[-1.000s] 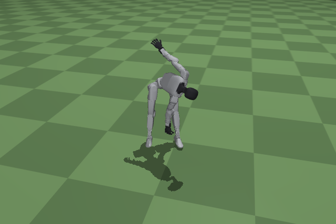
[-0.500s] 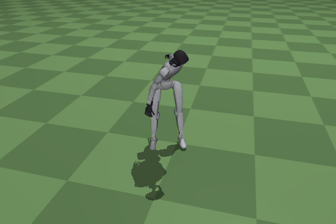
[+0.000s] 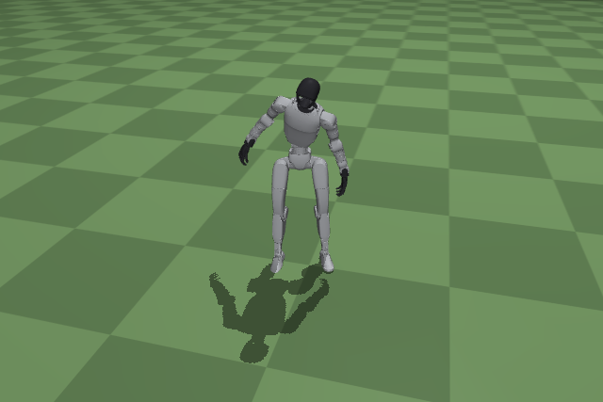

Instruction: In place motions

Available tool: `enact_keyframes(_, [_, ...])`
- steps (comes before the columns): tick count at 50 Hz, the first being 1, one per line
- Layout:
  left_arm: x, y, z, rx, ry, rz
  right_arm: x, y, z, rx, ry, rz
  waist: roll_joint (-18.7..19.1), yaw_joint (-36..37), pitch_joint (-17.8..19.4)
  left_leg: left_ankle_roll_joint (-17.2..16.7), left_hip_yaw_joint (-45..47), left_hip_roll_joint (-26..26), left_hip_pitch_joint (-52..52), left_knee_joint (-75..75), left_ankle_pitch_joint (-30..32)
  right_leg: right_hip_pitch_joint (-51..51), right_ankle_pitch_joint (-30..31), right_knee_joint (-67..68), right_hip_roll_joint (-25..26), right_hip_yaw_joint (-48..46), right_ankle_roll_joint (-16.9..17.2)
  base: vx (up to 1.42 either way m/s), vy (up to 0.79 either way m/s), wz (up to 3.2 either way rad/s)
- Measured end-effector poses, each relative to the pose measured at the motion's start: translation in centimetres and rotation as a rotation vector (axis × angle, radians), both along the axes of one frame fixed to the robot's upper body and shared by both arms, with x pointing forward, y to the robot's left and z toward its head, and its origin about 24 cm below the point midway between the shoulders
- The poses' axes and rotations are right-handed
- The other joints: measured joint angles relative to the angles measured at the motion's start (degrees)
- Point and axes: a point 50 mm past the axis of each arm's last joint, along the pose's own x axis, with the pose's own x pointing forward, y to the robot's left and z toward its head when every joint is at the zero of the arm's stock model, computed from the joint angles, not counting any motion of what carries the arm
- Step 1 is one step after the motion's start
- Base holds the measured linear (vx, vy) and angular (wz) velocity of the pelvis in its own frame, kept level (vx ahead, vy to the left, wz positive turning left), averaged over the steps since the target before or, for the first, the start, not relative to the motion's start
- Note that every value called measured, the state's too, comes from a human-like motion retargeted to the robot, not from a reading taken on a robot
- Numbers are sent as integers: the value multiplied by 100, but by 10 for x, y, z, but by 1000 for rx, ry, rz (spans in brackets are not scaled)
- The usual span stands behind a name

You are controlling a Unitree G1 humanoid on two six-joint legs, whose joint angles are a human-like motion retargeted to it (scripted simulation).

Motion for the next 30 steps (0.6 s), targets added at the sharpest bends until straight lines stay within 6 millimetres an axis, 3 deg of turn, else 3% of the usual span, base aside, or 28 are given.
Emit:
enact_keyframes(5, [36,25,18,106,-50,-17,-30,-23,1,18,-1,-301,-83,-457,-18,-16,192,135,16,30,-36,-74,74,-21,160,158,-56,-6,-5,-39])
enact_keyframes(12, [89,40,43,203,-89,-75,-67,-41,5,43,-38,-659,-280,-792,136,-64,512,294,55,20,-41,-216,230,-53,374,425,-185,-6,-10,-42])
enact_keyframes(20, [157,39,79,358,-259,-100,-98,-52,11,14,-35,-830,-592,-908,815,-134,735,457,-65,16,80,-469,435,-67,607,742,-384,-16,-16,-27])
enact_keyframes(25, [189,39,103,367,-371,-70,-129,-60,19,34,-2,-980,-705,-1200,815,-219,801,533,-802,2,259,-1254,647,-126,686,875,-466,-35,-5,-15])
enact_keyframes(30, [226,23,126,401,-453,-127,-170,-71,33,28,9,-1170,-683,-1050,815,-299,966,568,-1568,15,365,-2118,835,-175,717,978,-497,-28,-20,-22])
